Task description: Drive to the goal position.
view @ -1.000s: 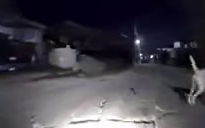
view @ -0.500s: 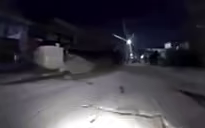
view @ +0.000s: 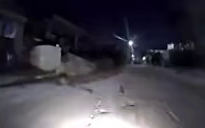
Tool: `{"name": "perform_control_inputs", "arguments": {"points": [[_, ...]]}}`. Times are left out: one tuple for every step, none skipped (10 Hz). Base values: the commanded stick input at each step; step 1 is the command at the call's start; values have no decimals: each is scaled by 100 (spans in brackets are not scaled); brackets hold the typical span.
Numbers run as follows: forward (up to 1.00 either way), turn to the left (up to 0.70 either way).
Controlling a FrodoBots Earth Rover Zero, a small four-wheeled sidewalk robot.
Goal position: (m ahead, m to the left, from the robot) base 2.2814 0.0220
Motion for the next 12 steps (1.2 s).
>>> {"name": "perform_control_inputs", "arguments": {"points": [[100, 5], [100, 5], [100, 5], [100, -31], [100, -39], [100, -40], [100, -28], [100, -6], [100, 5], [100, 5], [100, 5], [88, 5]]}}
